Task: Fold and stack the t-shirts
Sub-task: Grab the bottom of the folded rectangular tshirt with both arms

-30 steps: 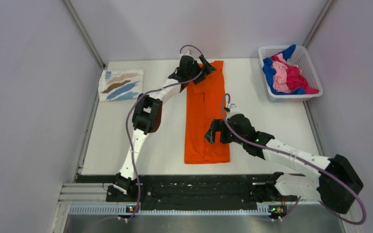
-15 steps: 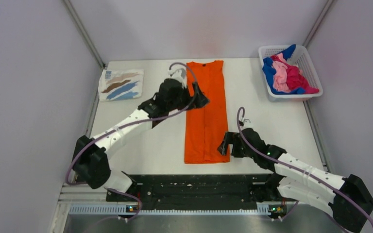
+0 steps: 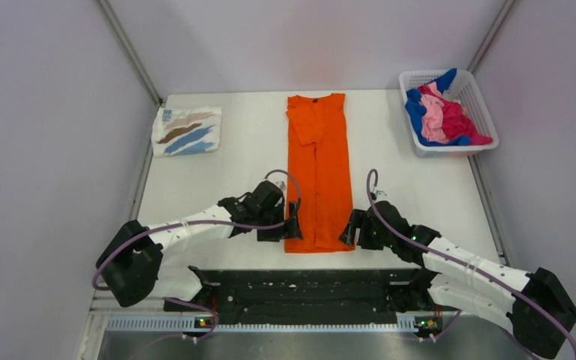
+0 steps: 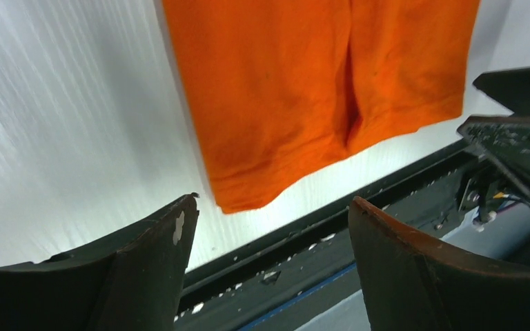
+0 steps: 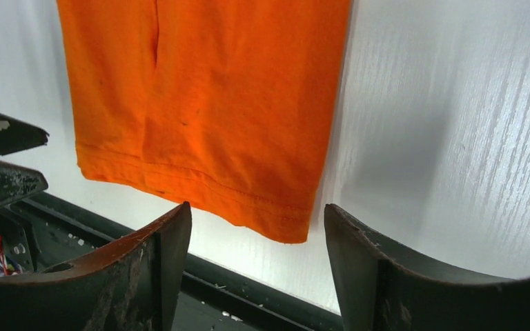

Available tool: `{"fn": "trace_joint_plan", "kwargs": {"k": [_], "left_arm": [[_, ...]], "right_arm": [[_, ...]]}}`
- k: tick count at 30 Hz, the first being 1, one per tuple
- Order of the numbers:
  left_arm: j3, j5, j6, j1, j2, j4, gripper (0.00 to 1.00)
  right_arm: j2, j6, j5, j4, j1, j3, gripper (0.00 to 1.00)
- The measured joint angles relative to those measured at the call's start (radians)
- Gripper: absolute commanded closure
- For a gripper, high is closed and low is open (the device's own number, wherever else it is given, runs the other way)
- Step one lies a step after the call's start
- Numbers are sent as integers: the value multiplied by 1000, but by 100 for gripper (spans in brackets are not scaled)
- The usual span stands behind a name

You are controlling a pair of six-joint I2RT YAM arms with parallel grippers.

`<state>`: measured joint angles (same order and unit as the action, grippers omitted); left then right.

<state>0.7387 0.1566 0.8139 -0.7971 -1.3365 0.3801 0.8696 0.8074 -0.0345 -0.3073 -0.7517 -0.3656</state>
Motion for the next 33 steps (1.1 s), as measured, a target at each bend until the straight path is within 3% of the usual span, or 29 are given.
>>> {"fn": "trace_joint_plan", "kwargs": {"k": [9,15,24,26,29,30,33], "left_arm": [[-101,41,51,-16,24,8,33],[-96,72,50,-16,-46,-10,47],[-82,97,48,-16,-92,-40,60],[-70,99,47,-16,-110,-41,68],[-54,108,41,-16,-143,-56,91],[-53,113,43,-16,-149,-61,100],[-54,120,37,-17,-156,-64,100]], "right_arm": [[31,28,2,7,2,39,48],[42,34,2,15,2,45,59],[69,36,14,42,2,52,79],[74,35,18,46,2,53,84],[76,34,22,53,2,58,100],[78,32,22,53,2,59,100],[80,31,34,53,2,59,100]]}}
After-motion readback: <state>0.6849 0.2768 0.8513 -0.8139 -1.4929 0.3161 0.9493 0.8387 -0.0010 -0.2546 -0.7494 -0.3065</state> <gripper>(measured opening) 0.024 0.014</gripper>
